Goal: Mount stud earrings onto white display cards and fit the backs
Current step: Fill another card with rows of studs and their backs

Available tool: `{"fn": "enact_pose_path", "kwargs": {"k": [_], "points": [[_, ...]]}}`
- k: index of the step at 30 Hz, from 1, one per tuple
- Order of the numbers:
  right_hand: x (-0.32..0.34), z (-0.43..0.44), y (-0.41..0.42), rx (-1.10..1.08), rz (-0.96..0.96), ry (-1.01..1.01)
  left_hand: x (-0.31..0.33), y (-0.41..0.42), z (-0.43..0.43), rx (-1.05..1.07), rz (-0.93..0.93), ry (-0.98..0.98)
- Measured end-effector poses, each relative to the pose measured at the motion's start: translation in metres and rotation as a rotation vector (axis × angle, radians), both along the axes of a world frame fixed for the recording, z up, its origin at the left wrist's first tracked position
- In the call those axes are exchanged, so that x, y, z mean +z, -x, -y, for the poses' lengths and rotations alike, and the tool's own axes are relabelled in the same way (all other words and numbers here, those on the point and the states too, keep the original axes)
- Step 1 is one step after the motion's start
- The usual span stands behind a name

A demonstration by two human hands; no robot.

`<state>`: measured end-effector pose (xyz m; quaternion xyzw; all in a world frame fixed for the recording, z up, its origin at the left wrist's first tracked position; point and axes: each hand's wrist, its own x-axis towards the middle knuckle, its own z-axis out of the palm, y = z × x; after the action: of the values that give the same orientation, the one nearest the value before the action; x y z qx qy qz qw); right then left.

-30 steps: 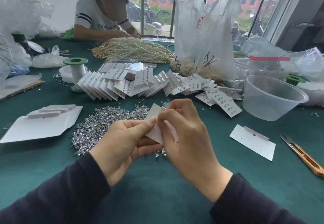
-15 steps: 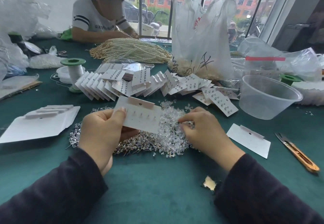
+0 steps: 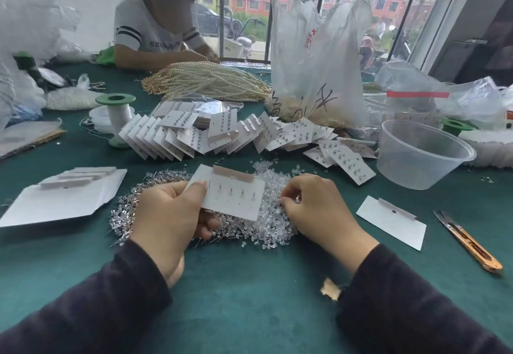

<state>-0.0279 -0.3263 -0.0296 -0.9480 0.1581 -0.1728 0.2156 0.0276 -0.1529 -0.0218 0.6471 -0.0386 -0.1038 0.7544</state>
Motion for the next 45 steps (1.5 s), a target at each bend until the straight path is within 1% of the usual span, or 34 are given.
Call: {"fn": "enact_pose_path", "kwargs": {"k": [4, 8, 12, 14, 16, 20, 22, 23, 26, 31, 37, 41, 45], "points": [[0.000, -0.001, -0.001, 0.004, 0.042, -0.045, -0.001, 0.007, 0.003, -0.039, -0.007, 0.006], [0.001, 0.003, -0.002, -0.013, 0.171, -0.094, -0.004, 0.012, 0.005, -0.079, -0.036, 0.012], [0.003, 0.006, 0.000, -0.049, 0.234, -0.238, -0.011, 0.018, 0.009, -0.095, -0.032, -0.013], [0.005, 0.006, 0.000, -0.056, 0.249, -0.386, -0.014, 0.020, 0.011, -0.104, 0.016, -0.056], [0.008, 0.004, 0.002, -0.051, 0.272, -0.610, -0.016, 0.020, 0.012, -0.115, 0.049, -0.085], [0.018, -0.002, 0.009, -0.020, 0.295, -0.962, -0.016, 0.018, 0.011, -0.118, 0.045, -0.087], [0.022, -0.004, 0.011, 0.013, 0.291, -1.083, -0.016, 0.018, 0.012, -0.120, 0.042, -0.088], [0.024, -0.005, 0.012, 0.037, 0.282, -1.107, -0.016, 0.018, 0.012, -0.121, 0.041, -0.089], [0.025, -0.012, 0.015, 0.106, 0.286, -1.063, -0.016, 0.018, 0.012, -0.124, 0.043, -0.098], [0.019, -0.031, 0.015, 0.158, 0.328, -0.716, -0.016, 0.018, 0.012, -0.131, 0.059, -0.108], [0.010, -0.050, 0.014, 0.220, 0.357, -0.463, -0.016, 0.018, 0.013, -0.129, 0.081, -0.119], [0.005, -0.052, 0.011, 0.186, 0.381, -0.394, -0.017, 0.018, 0.013, -0.116, 0.098, -0.124], [0.002, -0.053, 0.009, 0.200, 0.360, -0.422, -0.019, 0.018, 0.013, -0.107, 0.104, -0.126]]}}
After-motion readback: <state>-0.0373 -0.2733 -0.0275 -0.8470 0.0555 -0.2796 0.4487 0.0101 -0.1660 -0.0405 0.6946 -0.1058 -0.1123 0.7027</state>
